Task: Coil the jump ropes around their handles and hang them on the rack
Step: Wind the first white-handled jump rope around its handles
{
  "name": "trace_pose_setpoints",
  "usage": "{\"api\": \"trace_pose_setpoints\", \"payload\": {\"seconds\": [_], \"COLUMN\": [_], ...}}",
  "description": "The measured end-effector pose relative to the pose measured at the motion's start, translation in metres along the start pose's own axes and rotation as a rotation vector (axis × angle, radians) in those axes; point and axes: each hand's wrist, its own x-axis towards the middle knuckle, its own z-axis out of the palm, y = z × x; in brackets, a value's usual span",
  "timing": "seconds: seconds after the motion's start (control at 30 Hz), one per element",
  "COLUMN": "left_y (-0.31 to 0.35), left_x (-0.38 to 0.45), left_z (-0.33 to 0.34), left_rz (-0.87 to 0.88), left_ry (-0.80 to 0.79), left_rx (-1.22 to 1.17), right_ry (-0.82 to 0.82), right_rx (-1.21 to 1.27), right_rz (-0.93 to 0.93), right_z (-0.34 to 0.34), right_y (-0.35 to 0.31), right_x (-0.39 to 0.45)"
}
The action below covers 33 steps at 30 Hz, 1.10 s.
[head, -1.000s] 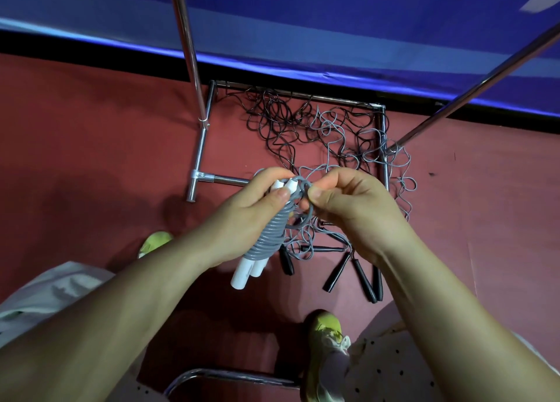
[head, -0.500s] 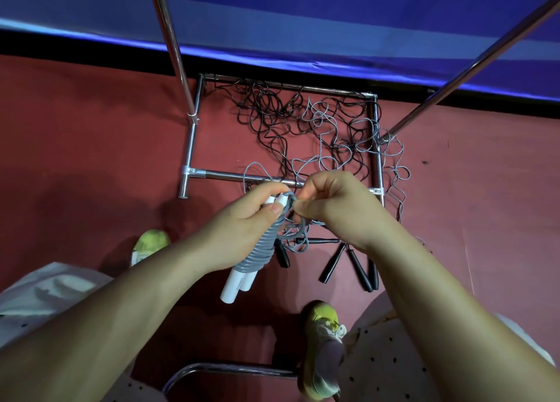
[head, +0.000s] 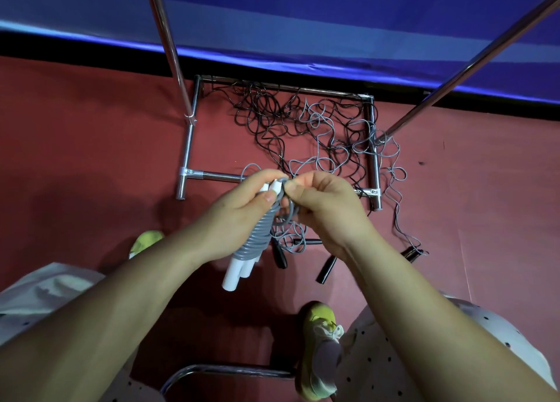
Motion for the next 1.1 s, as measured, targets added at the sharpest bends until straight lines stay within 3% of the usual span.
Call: {"api": "trace_pose_setpoints", "payload": {"seconds": [0.13,0.3,0.43,0.6,0.8,0.97,1.1], "left_y": [0.003,0.003,0.001,0.004,0.003,0.007,0.002], "left_x": [0.0,0.001,0.005,0.01,0.009,0.01,0.013], "left_z": [0.004,0.001,0.0,0.004,0.009,0.006,0.003], "left_rz": [0.048,0.067,0.035,0.049,0.088,0.15,0.061], "left_ry": [0.038,0.084,0.172,0.188,0.206,0.194,0.221], "left_rx": [-0.052,-0.083,-0.142,-0.072,-0.057,-0.157,-0.08], "right_ry": [0.117,0.178,0.14,0.258,0.259,0.139,0.084], "right_rx": [0.096,-0.125,-0.161,-0.215,-0.219,0.142,0.108], "right_rz": [-0.054,-0.22,-0.292,-0.362,-0.305,-0.16,-0.097], "right_z": [0.005,0.014,0.016,0.017,0.014,0.013,0.009], "right_y": [0.0,0.008,0.004,0.0,0.0,-0.005,-0.002], "right_x": [0.0,-0.006,-0.01,-0.006,0.002,0.007,0.01]}}
